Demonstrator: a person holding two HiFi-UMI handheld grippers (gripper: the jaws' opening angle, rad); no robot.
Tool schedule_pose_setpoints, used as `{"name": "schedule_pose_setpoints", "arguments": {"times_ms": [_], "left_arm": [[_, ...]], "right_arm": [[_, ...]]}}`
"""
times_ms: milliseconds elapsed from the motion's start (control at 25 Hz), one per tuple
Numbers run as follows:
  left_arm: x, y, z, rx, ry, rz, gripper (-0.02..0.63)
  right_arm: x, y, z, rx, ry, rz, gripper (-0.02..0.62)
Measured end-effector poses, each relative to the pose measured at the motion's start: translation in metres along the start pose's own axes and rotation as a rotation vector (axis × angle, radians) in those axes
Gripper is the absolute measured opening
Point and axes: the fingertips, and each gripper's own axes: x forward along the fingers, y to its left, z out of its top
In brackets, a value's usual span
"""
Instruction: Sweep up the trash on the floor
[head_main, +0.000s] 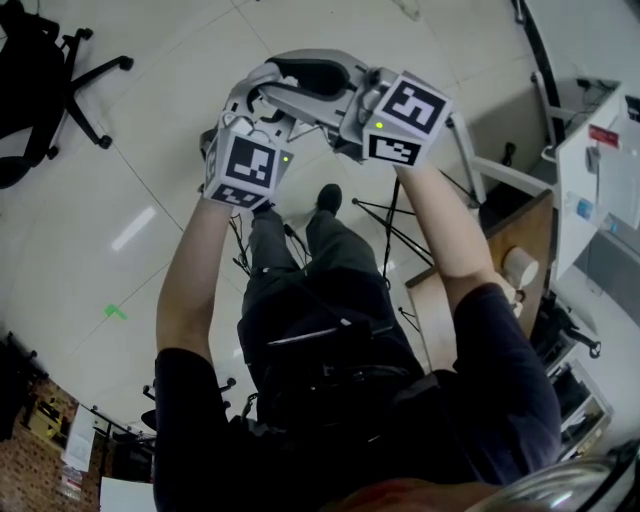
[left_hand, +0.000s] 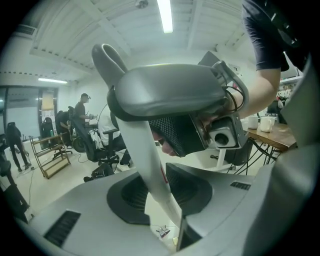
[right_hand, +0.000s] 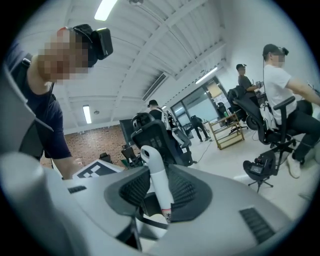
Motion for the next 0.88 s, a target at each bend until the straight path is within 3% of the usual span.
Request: {"name": "schedule_pose_setpoints", "arguments": {"times_ms": [480, 880], "left_arm": [[0.000, -0.006, 0.014, 0.014, 0.005, -0.032, 0.087], [-0.007, -0.035, 0.016, 0.021, 0.059, -0.080, 0.080]], "right_arm": [[-0.013, 0.006, 0.012, -0.060, -0.045, -0.097, 0.130], [-0.034, 0.030, 0.006, -0.081, -0.022, -0.095, 0.130]]}}
